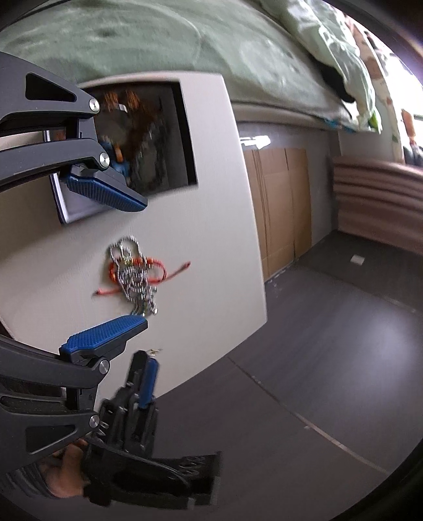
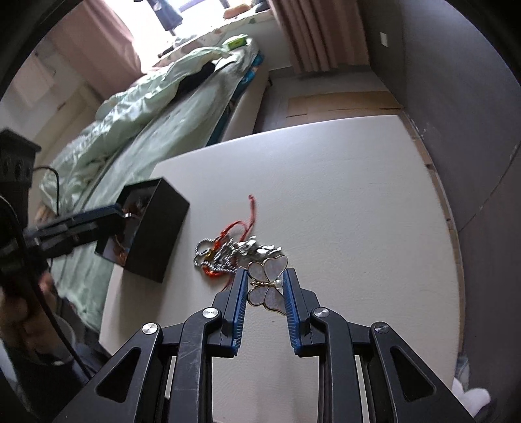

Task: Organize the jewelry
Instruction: 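Grasp the white butterfly pendant with the right tool, then grasp the tangled silver chain with the left tool while the right tool holds the butterfly pendant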

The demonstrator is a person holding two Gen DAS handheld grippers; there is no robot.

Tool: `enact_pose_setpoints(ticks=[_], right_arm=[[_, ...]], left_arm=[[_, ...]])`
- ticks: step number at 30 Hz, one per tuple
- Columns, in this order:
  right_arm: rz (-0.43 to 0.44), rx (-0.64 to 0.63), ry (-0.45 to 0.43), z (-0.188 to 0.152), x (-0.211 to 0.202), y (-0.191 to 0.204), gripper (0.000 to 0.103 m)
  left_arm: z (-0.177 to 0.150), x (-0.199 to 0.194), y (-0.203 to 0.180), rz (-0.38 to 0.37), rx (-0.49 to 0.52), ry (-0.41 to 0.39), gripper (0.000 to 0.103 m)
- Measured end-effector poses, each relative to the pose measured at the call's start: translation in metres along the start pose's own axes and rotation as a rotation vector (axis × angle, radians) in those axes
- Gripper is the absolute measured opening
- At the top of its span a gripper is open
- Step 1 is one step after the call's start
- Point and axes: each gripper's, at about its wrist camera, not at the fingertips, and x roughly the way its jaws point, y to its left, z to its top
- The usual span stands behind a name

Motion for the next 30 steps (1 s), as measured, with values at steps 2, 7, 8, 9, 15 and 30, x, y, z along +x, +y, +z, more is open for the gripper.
enact_pose_setpoints(ticks=[2,7,8,9,15,30], right_arm=[[0.002,0.025,-0.013,0.003,-0.004,-0.008,0.023],[0.011,0.078,-0.05,0.009,-0.015,-0.026,0.023],[0.011,0.086,-0.057,0.009,-0.017,-0.029,0.023],[0.012,0.092,-0.063,0.01,-0.018,-0.031,0.023],[0.028,0.133,-0.098,0.008,-0.032,-0.05,0.023],[0.062,0.129,-0.115,0.009,-0.039,-0.053,0.023]], left_arm=[[0.0,0.01,-0.009,0.002,0.027,0.013,0.065],[-0.006,0.039,-0.035,0.042,0.137,0.057,0.057],[-0.009,0.044,-0.041,0.057,0.165,0.064,0.057],[-0.011,0.05,-0.045,0.071,0.188,0.072,0.056],[-0.016,0.079,-0.05,0.139,0.229,0.096,0.048],[-0.009,0.079,-0.046,0.154,0.211,0.074,0.005]])
